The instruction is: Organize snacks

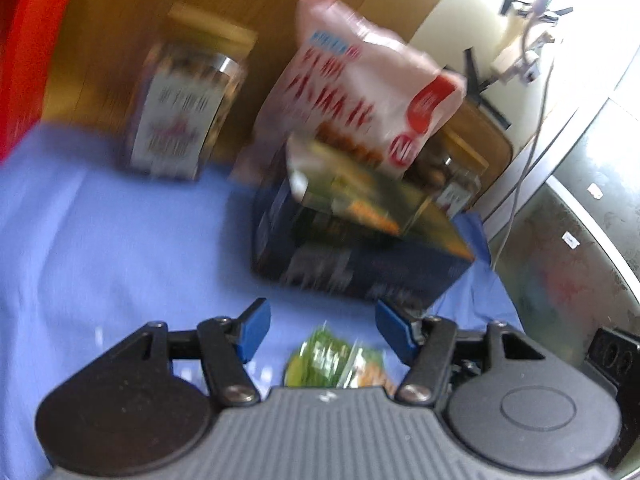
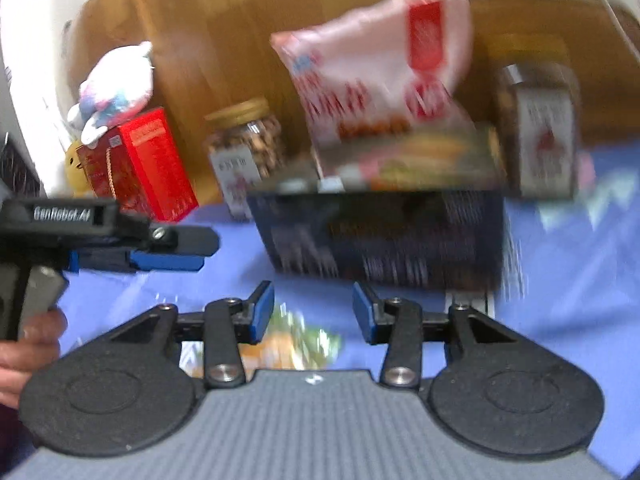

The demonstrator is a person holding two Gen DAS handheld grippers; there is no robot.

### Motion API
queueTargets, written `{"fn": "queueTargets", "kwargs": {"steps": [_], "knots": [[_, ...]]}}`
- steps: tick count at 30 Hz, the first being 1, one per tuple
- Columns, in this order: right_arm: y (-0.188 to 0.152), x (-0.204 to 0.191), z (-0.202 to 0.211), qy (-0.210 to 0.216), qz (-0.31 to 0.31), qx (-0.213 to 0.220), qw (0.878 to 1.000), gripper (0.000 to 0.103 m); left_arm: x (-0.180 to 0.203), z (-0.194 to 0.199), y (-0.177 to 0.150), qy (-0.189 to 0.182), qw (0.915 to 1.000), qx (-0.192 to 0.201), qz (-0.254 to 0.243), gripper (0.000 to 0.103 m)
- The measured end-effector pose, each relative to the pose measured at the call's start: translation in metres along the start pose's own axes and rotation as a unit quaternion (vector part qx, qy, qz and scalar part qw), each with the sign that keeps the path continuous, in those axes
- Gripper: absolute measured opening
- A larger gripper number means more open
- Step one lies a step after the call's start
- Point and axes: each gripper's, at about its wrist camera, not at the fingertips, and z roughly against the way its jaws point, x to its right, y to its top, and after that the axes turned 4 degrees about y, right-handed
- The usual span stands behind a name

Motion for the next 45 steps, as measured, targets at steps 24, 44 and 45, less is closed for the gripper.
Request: {"fn": "queueTargets", "kwargs": {"steps": [24, 44, 45], "knots": [[-0.029, -0.009, 0.010, 0.069, 0.000, -0.058, 0.996, 0.048, -0.003, 0.026, -0.056, -0.035, 0.9987, -0.037, 0.006, 0.065], [-0.031, -0.007, 0.004, 0.120, 0.003, -0.057, 0.991, 0.064, 0.019, 0.032, -0.082, 0.015, 0.9961, 0.009, -0.086, 0.069], [-0.031, -0.006, 0.004, 0.122, -0.001, -0.057, 0.991, 0.064, 0.019, 0.032, -0.082, 0.015, 0.9961, 0.009, -0.086, 0.069]]}}
